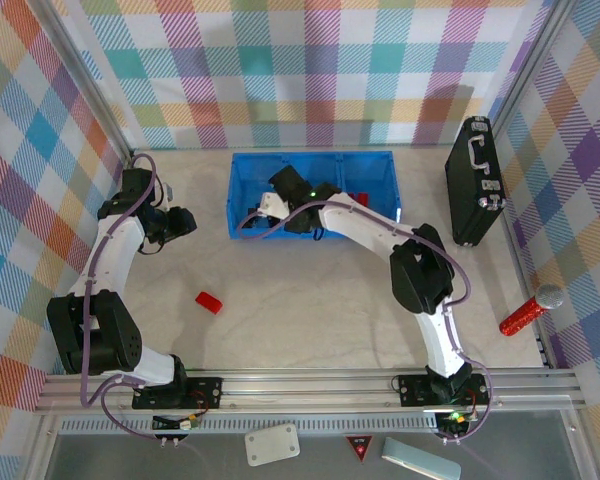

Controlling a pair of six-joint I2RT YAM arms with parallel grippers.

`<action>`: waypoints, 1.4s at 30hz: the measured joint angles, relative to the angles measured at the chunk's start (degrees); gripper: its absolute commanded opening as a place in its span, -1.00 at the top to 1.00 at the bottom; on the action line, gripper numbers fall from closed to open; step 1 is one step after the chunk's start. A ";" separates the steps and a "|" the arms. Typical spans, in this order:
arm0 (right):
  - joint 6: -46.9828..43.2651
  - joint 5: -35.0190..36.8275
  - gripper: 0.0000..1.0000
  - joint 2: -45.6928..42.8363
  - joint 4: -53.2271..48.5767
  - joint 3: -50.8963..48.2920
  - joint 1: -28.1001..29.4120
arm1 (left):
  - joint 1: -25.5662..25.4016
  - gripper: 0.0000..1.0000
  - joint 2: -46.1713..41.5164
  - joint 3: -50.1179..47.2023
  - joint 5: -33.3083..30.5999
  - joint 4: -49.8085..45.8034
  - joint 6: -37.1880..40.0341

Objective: Sort the legos into containers by color
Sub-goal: Place the lego in the container.

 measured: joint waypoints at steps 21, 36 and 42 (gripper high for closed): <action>-10.86 -3.48 0.62 18.58 1.46 21.24 -8.68 | 0.00 0.15 0.00 0.00 0.15 0.00 -0.15; -11.30 -5.05 0.52 23.39 1.66 25.88 -11.23 | 0.00 0.14 0.13 0.00 0.15 0.00 -0.15; -11.06 -6.36 0.38 24.24 2.62 26.47 -11.61 | 0.00 0.15 0.37 0.00 0.15 0.00 -0.15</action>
